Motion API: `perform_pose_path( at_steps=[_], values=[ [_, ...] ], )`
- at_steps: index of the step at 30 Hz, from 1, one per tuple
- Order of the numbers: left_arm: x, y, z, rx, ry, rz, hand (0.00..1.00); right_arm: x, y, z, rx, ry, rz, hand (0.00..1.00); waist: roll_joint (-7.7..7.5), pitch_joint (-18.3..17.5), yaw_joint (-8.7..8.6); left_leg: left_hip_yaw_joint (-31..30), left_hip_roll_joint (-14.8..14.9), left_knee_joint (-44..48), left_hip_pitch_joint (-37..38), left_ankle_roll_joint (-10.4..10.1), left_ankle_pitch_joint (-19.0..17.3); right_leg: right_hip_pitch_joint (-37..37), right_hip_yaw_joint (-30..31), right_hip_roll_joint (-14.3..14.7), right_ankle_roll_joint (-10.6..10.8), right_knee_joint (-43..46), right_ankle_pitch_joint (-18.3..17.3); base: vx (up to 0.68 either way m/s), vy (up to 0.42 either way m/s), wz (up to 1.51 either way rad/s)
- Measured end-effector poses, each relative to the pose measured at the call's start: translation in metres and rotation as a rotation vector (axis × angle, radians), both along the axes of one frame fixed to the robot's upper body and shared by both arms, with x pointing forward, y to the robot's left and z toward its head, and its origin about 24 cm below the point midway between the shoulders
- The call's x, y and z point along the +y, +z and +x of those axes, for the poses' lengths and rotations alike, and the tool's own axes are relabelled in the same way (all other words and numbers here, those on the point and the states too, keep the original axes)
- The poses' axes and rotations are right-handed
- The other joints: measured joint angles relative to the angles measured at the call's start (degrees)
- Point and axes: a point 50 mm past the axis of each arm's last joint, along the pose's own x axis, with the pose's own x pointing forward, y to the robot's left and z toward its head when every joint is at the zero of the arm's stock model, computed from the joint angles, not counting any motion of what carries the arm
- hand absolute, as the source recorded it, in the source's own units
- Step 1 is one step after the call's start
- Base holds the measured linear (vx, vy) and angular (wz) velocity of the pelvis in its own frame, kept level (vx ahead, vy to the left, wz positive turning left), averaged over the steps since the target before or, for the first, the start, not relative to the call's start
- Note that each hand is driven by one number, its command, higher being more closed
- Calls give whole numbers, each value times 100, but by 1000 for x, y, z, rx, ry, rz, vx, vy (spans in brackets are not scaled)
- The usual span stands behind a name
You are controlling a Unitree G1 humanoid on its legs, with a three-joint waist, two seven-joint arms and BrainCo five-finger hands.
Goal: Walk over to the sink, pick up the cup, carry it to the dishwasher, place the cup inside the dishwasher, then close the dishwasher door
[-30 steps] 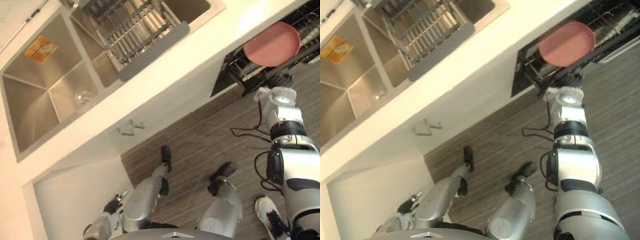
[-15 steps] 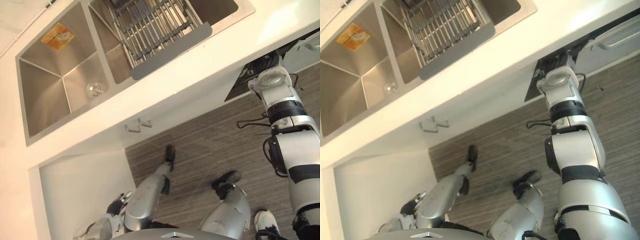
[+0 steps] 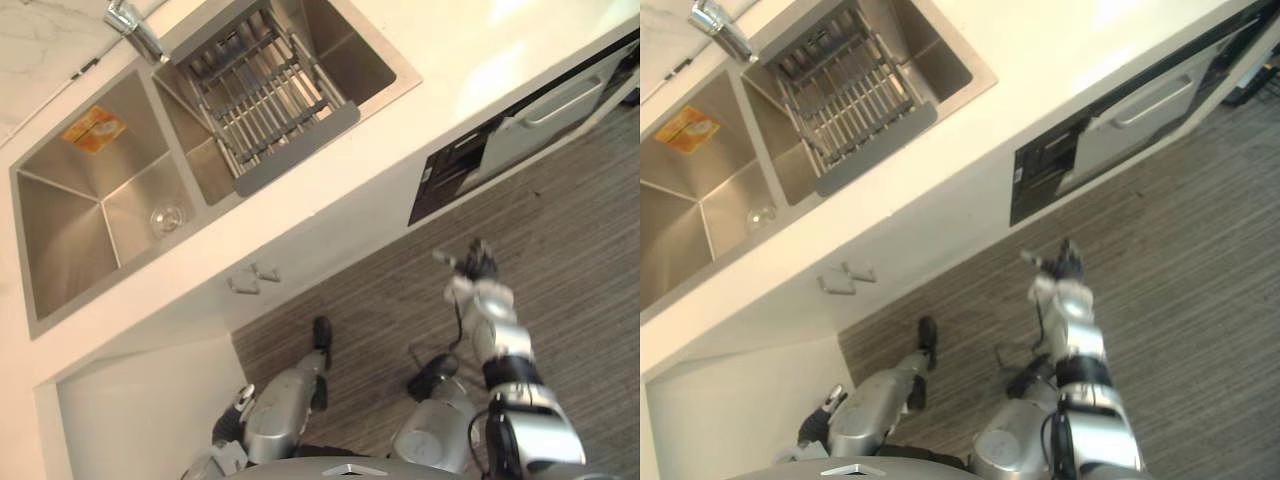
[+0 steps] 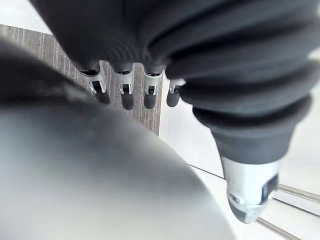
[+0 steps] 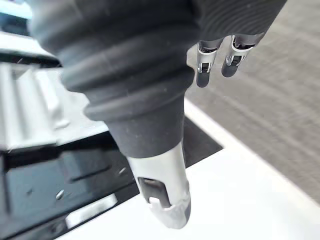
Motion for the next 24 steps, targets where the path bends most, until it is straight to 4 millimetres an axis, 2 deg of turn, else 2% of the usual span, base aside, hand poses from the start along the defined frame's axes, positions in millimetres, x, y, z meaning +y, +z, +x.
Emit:
perform_pose_path(
  at_steps=[2,3,4,5,7,8,9,10,11,12,13,14,15,16,17,18,19,20,21,22,24],
  values=[
    [9,-1,-5,5,42,17,0,-10,-45,-40,140,-79,97,0,-266,-169,-19,0,29,-5,171,-40,-99,293,-71,123,60,-240,91,86,-39,1],
    [13,-1,-7,8,51,25,0,-12,-55,-51,174,-96,117,0,-354,-244,-4,5,28,-11,215,-16,-120,345,-72,135,73,-280,101,102,-23,-1],
    [21,-1,-9,19,48,50,0,-14,-76,-75,241,-132,160,0,-548,-393,9,9,10,-28,308,-6,-163,448,-80,140,105,-341,120,67,0,-2],
    [25,-1,-10,26,39,66,0,-15,-83,-86,255,-151,194,0,-653,-471,13,10,-4,-34,342,-2,-206,481,-81,124,109,-343,121,78,10,-4],
    [39,-3,-15,64,19,118,0,-9,-106,-119,302,-199,297,0,-966,-759,-5,10,-57,-189,566,85,-346,556,-25,30,84,-137,142,59,20,-5],
    [39,-3,-15,64,19,118,0,-9,-106,-119,302,-199,297,0,-966,-759,-5,10,-57,-189,566,85,-346,556,-25,30,84,-137,142,18,44,3],
    [43,-5,-18,107,-11,158,0,0,-119,-141,330,-247,379,0,-1021,-872,-50,9,18,-190,702,137,-413,543,264,67,-320,174,330,26,69,10],
    [44,-7,-22,144,-17,175,0,11,-129,-158,368,-272,418,0,-1061,-1072,-74,-13,104,-190,734,172,-445,465,700,215,-479,276,468,39,66,13],
    [45,-8,-23,158,-20,183,0,19,-134,-166,386,-277,438,0,-1087,-1139,-83,-61,132,-189,750,181,-451,424,910,292,-517,332,515,101,21,24],
    [48,-9,-24,186,-22,196,0,38,-142,-177,426,-257,470,0,-1047,-1197,-122,-257,272,-186,801,177,-446,414,1368,638,-351,244,277,130,-104,48],
    [52,-9,-23,209,-29,210,0,56,-148,-183,460,-213,485,0,-1120,-1268,-169,-465,376,-154,749,138,-413,543,1832,1166,-279,-290,-154,123,-205,60],
    [55,-9,-22,217,-22,211,0,64,-150,-188,475,-203,493,0,-1200,-1311,-181,-553,370,-155,699,123,-383,623,2037,1393,-266,-657,-275,74,-285,78],
    [65,-8,-20,228,-8,224,0,72,-153,-194,491,-193,498,0,-1509,-1401,-174,-612,152,-158,547,90,-395,767,2441,1614,-206,-1305,-262,16,-209,87],
    [63,-8,-14,233,-2,201,0,73,-153,-196,500,-186,491,0,-1495,-1399,-161,-413,144,-110,540,269,-523,862,2247,1559,-153,-1254,-316,16,-89,85],
    [65,-8,-11,223,10,177,0,72,-154,-203,506,-201,492,0,-1628,-1410,-83,252,148,483,447,536,-836,817,2102,1311,-31,-963,-299,68,19,96],
    [56,-9,-11,222,30,131,0,64,-152,-205,496,-195,474,0,-1454,-1410,-116,542,222,1594,239,514,-1294,705,2190,1244,157,-239,-358,89,64,88],
    [44,-12,-14,226,44,76,0,58,-150,-208,490,-192,460,0,-1157,-1536,-126,442,389,1774,258,383,-1557,521,2477,1373,156,389,-347,96,69,107],
    [40,-13,-18,231,79,45,0,57,-149,-208,483,-186,463,0,-1121,-1619,-118,302,431,1703,350,192,-1709,408,2884,1434,-34,511,-506,75,51,78],
    [46,-12,-24,233,110,45,0,65,-152,-210,499,-174,491,0,-1216,-1717,-64,210,299,1542,429,212,-1671,465,3079,1442,-132,33,-460,130,-77,78],
    [54,-11,-23,222,124,54,0,83,-155,-206,526,-118,521,0,-1527,-1886,37,81,204,1414,410,169,-1590,714,3031,1405,-88,-440,-486,135,-116,53],
    [56,-11,-23,228,135,49,0,87,-155,-199,547,-65,503,0,-1599,-1954,100,5,229,1150,476,83,-1456,827,2907,1446,-91,-727,-366,86,-64,28]
  ],
)
